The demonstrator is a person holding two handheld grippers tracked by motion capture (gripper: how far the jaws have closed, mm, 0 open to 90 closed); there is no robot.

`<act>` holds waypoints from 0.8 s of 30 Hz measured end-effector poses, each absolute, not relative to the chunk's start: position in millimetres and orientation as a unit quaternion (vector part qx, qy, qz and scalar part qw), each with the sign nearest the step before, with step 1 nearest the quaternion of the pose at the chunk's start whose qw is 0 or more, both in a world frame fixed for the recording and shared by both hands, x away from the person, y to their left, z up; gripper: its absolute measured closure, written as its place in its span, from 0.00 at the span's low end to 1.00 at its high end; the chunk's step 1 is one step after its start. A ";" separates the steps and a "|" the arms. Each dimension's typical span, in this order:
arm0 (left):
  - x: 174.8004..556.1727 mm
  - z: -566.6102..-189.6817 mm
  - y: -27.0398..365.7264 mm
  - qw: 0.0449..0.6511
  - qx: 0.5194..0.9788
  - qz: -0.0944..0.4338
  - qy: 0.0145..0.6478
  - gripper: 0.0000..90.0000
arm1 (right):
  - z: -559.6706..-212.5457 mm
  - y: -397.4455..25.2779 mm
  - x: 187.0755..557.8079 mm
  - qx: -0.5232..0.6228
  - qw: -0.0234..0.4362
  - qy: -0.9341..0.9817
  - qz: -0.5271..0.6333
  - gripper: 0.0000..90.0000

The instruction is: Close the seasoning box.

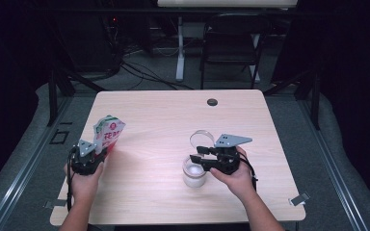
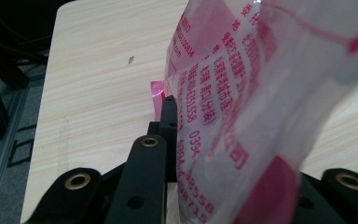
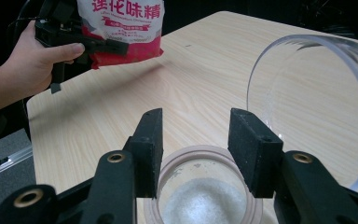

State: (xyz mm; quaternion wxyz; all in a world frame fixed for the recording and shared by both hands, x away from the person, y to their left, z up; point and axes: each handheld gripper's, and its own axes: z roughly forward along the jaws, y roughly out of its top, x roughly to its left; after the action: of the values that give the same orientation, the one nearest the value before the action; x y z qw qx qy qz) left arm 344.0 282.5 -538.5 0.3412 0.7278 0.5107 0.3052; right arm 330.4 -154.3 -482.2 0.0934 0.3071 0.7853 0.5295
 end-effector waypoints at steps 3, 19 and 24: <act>344.0 -541.2 284.9 0.337 0.726 0.307 0.516 0.87 | -482.3 -154.0 330.2 0.307 0.096 0.787 0.527 0.60; 344.2 -552.9 292.0 0.306 0.725 0.316 0.531 0.86 | -481.3 -157.0 330.0 0.312 0.085 0.790 0.522 0.70; 344.2 -555.1 292.9 0.305 0.723 0.314 0.535 0.86 | -481.4 -156.9 329.8 0.313 0.087 0.788 0.523 0.72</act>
State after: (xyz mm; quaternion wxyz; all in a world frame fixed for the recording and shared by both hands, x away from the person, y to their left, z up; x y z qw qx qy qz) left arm 344.2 292.9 -555.1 0.3048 0.7226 0.5353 0.3137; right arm 329.8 -156.9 -481.4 0.0873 0.3130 0.7879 0.5231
